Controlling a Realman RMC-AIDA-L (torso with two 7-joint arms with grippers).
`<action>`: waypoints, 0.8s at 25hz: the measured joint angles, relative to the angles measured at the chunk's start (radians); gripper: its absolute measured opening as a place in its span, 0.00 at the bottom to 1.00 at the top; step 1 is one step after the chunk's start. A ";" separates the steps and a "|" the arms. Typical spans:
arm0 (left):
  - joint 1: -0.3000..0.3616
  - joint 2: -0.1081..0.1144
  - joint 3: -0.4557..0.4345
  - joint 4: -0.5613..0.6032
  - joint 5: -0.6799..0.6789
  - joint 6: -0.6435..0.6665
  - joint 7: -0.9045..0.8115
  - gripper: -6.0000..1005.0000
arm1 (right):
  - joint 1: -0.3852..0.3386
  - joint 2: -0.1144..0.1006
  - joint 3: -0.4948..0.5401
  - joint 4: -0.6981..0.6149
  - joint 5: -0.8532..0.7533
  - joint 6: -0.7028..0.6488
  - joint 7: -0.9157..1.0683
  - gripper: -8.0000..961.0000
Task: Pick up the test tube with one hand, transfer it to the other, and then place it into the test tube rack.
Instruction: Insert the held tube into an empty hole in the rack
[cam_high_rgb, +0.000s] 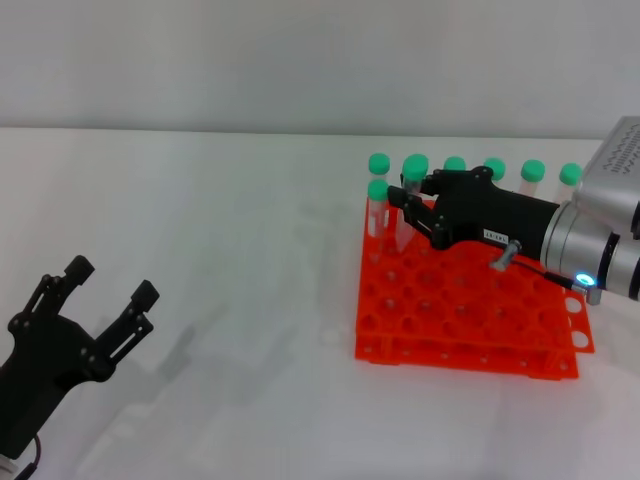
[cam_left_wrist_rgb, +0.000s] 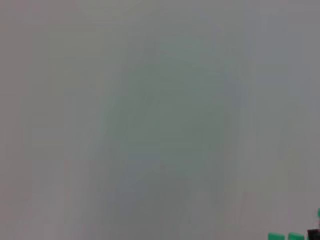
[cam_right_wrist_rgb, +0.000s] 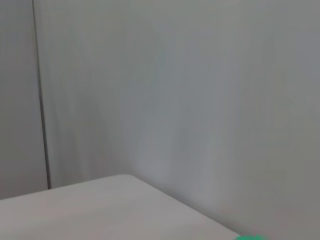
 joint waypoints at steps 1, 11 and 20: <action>0.001 0.000 0.000 0.000 0.003 0.000 0.000 0.89 | 0.001 0.000 0.000 0.003 0.000 0.001 0.000 0.26; 0.008 0.000 0.000 0.026 0.015 0.002 0.024 0.89 | -0.016 -0.002 0.004 -0.009 0.008 -0.042 0.001 0.26; 0.009 0.000 0.000 0.026 0.015 0.001 0.024 0.89 | -0.033 -0.008 0.032 -0.035 0.012 -0.078 0.002 0.27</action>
